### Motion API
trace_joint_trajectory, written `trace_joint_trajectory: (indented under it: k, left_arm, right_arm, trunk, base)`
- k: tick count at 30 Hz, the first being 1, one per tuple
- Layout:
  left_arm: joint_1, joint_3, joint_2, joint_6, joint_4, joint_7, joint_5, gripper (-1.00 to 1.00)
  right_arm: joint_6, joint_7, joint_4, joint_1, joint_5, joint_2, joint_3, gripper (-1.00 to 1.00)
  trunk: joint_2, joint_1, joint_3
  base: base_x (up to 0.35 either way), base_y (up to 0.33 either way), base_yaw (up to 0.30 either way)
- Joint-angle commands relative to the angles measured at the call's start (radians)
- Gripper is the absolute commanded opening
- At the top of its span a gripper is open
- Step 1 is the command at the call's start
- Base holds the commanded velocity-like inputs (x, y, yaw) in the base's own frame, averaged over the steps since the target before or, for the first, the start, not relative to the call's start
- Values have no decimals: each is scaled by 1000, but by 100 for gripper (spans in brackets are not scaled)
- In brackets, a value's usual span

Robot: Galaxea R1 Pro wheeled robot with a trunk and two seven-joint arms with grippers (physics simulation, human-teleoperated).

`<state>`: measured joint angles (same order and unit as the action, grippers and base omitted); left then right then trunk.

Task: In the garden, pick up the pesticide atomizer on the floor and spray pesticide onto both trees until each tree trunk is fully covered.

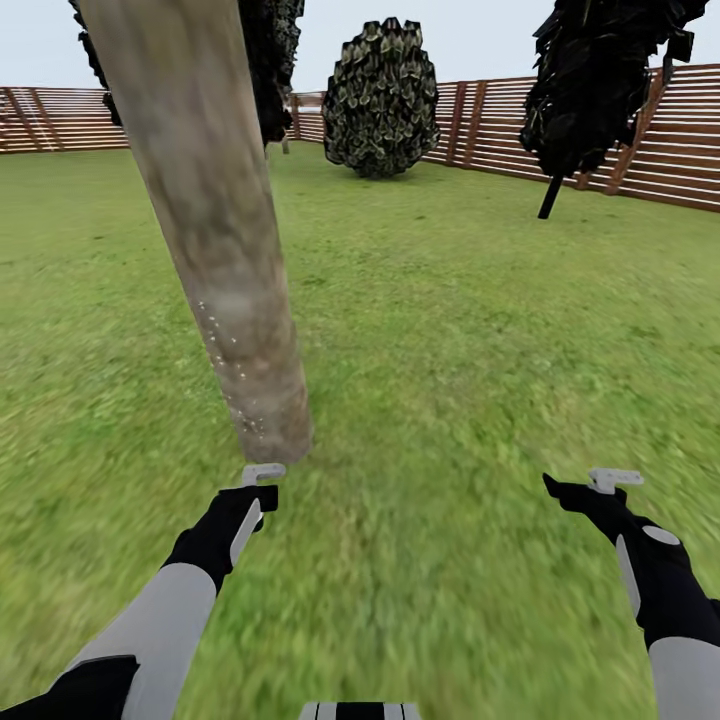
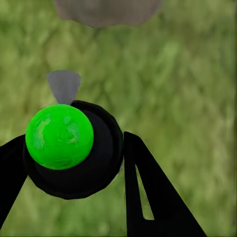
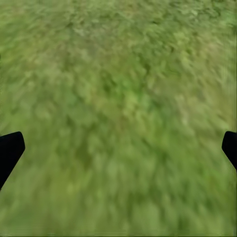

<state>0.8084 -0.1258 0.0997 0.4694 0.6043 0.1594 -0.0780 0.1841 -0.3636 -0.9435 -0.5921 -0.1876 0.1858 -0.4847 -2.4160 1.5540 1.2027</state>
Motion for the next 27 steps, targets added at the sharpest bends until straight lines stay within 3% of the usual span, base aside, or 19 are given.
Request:
trace_joint_trajectory:
  k: [1,20,27]
  left_arm:
    - [0,0,0,0,0,0,0,-100]
    - [0,0,2,0,-9,0,0,-100]
    - [0,-1,2,1,-9,0,3,-100]
  right_arm:
    - [0,0,0,0,0,0,0,100]
    - [0,0,0,0,0,-2,0,100]
    - [0,-1,0,0,0,-2,0,100]
  trunk:
    - [0,0,0]
    - [0,0,0]
    - [0,0,0]
  base:
    - [115,-267,243]
    - [75,-283,270]
    - [87,-312,156]
